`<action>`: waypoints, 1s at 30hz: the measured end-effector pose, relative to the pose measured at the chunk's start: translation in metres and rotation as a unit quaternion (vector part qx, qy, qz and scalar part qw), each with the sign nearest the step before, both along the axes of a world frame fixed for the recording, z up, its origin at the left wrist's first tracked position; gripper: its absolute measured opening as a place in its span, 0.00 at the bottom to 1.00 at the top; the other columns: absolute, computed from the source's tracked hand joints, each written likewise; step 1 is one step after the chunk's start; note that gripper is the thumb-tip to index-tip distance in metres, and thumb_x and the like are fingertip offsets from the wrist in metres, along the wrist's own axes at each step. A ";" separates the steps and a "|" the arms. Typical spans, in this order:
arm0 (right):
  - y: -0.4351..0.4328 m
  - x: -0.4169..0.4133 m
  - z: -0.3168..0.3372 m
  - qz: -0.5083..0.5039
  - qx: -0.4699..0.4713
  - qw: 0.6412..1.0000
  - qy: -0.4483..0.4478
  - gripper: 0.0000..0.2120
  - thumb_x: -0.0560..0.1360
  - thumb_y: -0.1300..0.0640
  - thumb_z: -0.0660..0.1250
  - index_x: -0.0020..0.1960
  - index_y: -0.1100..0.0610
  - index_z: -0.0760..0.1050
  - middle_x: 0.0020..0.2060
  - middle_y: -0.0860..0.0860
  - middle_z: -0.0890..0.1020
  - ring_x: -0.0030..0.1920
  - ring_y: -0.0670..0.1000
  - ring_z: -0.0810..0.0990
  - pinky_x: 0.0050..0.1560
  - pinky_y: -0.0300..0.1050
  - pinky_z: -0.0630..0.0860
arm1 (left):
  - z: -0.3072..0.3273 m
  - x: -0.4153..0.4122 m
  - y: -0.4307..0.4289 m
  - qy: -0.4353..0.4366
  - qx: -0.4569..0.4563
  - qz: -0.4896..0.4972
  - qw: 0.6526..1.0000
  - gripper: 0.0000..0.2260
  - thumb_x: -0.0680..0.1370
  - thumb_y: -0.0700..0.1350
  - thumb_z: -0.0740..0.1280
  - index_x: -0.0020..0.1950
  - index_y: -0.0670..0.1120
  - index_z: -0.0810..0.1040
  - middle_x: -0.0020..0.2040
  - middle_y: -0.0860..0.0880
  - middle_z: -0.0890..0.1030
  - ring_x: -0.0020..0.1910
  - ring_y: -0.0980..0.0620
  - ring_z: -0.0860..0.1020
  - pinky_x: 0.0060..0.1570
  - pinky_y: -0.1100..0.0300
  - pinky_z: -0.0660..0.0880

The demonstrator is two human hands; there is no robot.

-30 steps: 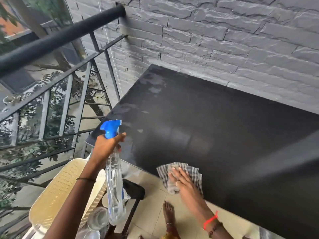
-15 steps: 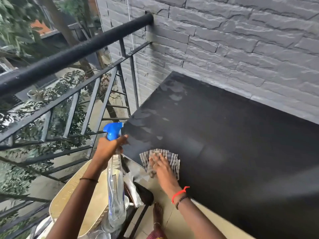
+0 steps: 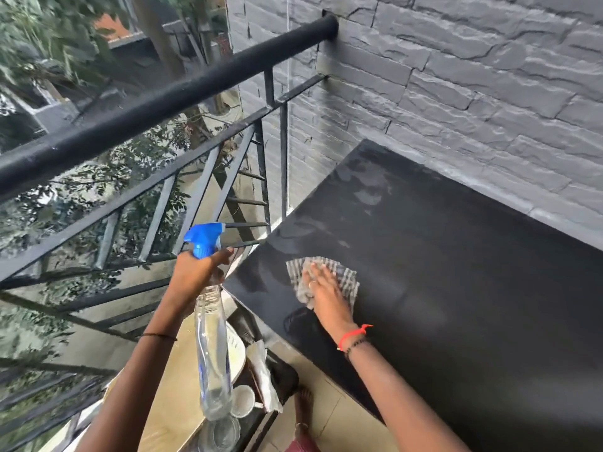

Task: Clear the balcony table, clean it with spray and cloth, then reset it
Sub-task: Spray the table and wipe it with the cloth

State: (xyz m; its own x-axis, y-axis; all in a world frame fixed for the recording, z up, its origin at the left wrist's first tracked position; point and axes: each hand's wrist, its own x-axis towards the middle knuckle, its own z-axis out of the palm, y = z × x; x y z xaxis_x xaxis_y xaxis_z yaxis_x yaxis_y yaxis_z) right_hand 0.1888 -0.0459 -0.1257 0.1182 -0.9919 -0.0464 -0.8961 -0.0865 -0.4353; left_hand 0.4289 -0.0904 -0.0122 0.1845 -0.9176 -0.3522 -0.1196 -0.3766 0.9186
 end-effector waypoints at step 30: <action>0.005 0.029 -0.012 0.248 0.001 0.964 0.095 0.17 0.71 0.50 0.68 0.60 0.43 0.78 0.66 0.41 0.75 0.68 0.48 0.73 0.76 0.50 0.48 | -0.001 -0.043 -0.114 -0.011 0.001 0.010 1.000 0.05 0.74 0.40 0.71 0.44 0.40 0.78 0.36 0.45 0.79 0.21 0.59 0.73 0.31 0.60 0.72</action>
State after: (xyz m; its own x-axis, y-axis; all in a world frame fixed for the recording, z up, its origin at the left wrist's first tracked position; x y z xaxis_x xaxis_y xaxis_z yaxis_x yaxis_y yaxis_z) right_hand 0.2180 -0.0406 -0.1377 0.5668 -0.8158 -0.1154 -0.8085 -0.5238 -0.2681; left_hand 0.3854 -0.2043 -0.0132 0.2102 -0.9131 -0.3494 -0.1322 -0.3806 0.9152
